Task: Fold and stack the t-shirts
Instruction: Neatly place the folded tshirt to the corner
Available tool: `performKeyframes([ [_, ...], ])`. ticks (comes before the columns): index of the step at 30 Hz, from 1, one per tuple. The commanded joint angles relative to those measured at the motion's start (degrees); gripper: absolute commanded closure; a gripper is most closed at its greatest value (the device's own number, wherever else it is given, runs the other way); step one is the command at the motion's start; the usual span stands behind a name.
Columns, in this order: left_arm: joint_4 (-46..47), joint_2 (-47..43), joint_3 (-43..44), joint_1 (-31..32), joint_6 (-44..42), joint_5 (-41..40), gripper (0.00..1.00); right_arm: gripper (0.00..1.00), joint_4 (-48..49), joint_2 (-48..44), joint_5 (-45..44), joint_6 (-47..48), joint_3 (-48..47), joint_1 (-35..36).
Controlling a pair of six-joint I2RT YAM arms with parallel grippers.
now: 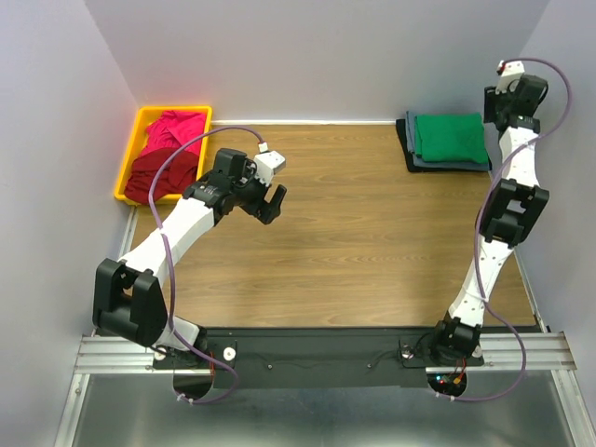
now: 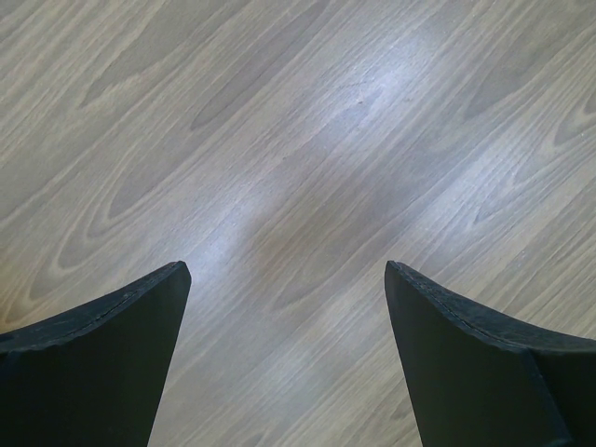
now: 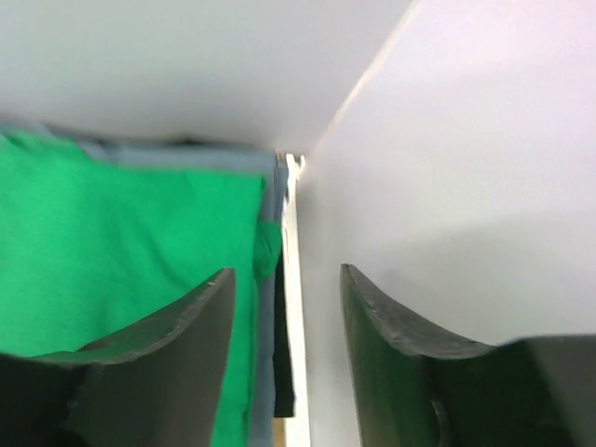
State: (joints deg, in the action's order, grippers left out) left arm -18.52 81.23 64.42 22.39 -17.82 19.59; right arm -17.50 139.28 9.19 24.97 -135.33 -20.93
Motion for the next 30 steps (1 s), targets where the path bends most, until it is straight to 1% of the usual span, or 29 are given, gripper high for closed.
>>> performKeyframes([
  [1,0.6,-2.4,1.4,-0.2,-0.9,0.7,0.02,0.5,5.0,-8.6,5.9,-7.4,1.8,-0.6],
  [2,0.5,-2.2,1.6,-0.2,-0.9,1.3,0.02,0.58,5.1,-9.1,7.2,-8.2,2.8,-0.6],
  [5,0.2,-1.7,2.2,-0.2,-0.7,1.8,0.02,0.74,5.1,-9.3,10.4,-12.1,5.2,-0.6],
  [8,0.1,-1.3,2.8,-0.3,-0.5,2.6,0.02,0.79,5.1,-7.1,11.2,-14.7,5.5,-0.6],
  [12,0.0,-0.6,3.0,-0.4,-0.6,3.0,0.02,0.82,5.8,-2.5,11.6,-15.3,4.3,-0.6],
  [16,-0.1,0.1,3.1,-0.6,-0.5,3.2,0.02,0.83,8.7,1.9,9.8,-15.1,3.7,-0.6],
  [20,-0.6,0.9,3.3,-1.1,-0.4,3.3,0.02,0.84,14.6,4.9,6.2,-13.8,5.7,-0.6],
  [23,-1.2,1.8,3.9,-1.4,-0.4,3.4,0.02,0.85,16.6,7.0,3.3,-12.2,6.4,-0.6],
  [26,-1.8,2.5,5.0,-1.7,-0.5,3.4,0.02,0.85,20.2,8.5,1.3,-10.2,6.1,-0.6],
  [29,-1.9,2.8,5.4,-2.4,-0.3,3.0,0.02,0.85,21.4,9.3,-1.5,-9.0,4.8,-0.6],
  [30,-2.0,2.7,5.4,-2.7,-0.3,3.1,0.02,0.81,21.5,9.2,-2.2,-9.1,3.9,-0.6],
])
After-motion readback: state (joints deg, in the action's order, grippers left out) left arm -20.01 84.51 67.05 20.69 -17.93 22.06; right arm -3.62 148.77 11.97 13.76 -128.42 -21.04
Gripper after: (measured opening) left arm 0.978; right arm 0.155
